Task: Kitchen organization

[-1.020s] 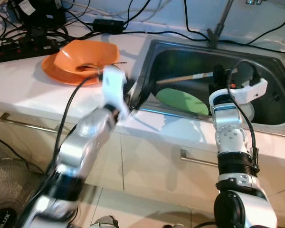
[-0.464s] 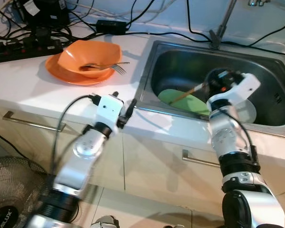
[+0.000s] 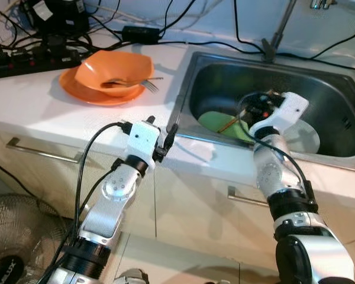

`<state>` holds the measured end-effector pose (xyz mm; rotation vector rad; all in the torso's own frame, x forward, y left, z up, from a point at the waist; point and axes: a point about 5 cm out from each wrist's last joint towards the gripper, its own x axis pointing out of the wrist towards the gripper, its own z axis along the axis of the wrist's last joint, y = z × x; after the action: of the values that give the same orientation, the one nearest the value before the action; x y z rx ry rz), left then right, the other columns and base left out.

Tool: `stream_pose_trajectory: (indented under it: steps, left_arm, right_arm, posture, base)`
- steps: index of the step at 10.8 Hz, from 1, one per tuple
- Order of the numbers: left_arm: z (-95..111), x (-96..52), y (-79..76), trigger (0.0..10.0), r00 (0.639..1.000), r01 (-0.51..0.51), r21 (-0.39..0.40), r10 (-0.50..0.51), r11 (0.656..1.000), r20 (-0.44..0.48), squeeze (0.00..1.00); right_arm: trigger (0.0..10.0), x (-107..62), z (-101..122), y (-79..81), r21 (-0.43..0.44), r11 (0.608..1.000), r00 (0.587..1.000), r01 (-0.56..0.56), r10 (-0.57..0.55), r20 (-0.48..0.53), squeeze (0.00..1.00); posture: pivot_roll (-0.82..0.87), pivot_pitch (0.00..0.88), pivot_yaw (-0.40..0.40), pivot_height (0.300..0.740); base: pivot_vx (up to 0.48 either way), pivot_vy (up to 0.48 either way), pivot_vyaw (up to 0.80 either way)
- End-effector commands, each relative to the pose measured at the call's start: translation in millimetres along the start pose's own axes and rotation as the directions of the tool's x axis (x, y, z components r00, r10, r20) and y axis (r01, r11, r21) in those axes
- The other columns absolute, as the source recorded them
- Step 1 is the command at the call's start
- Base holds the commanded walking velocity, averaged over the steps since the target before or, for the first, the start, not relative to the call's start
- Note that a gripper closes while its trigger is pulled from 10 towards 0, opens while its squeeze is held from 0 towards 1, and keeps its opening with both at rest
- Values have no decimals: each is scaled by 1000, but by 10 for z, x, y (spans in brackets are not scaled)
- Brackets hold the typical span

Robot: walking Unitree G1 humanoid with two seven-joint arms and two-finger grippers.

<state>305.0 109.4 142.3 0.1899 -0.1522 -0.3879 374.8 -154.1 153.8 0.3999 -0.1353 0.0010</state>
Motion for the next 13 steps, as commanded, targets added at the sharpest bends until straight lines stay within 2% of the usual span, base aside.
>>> stream_pose_trajectory:
  steps: [1,4,5,6,7,9,10,11,12,13]
  left_arm:
    - [-13,7,1,10000,1000,9,9,-9,1000,0,0]
    - [11,35,-13,10000,1000,13,13,-13,1000,12,0]
    - [16,42,-3,10000,1000,6,23,-6,1000,12,0]
    - [46,68,12,10000,1000,1,37,-2,999,23,0]
    - [84,93,29,10000,999,-8,45,6,999,38,0]
    - [246,185,112,10000,994,-62,120,50,991,97,0]
    - [319,278,177,10000,993,-86,262,62,961,101,0]
    - [326,327,210,10000,995,-74,391,44,918,85,0]
    - [267,394,322,10000,999,-37,625,45,780,2,0]
    - [210,420,388,10000,998,4,715,46,699,-50,0]
  right_arm:
    - [10000,-5,-26,22,-28,1000,1000,-15,15,1,1000]
    - [10000,2,-35,47,-43,999,1000,-24,24,2,1000]
    - [10000,1,-37,64,-63,998,1000,-29,29,4,271]
    - [10000,-1,-41,77,-65,997,1000,-28,28,5,0]
    - [10000,0,-31,98,-60,998,999,-31,32,13,0]
    - [10000,7,29,173,-35,998,998,-48,49,47,0]
    - [10000,1,22,218,-15,999,997,-53,53,52,0]
    - [10000,-9,-2,241,3,999,997,-54,54,48,0]
    - [10000,-31,-40,282,23,998,997,-65,64,40,0]
    - [10000,-34,-46,289,37,997,997,-65,64,37,0]
  posture:
    - [106,24,-33,740]
    - [109,39,-40,740]
    - [109,46,-43,740]
    - [109,51,-44,740]
    - [107,54,-45,740]
    - [101,56,-47,740]
    - [101,56,-49,740]
    - [103,56,-50,740]
    - [102,59,-49,740]
    - [102,59,-49,740]
  base:
    - [0,0,0]
    - [0,0,0]
    - [0,0,0]
    - [0,0,0]
    - [0,0,0]
    - [0,0,0]
    - [0,0,0]
    - [0,0,0]
    - [0,0,0]
    - [0,0,0]
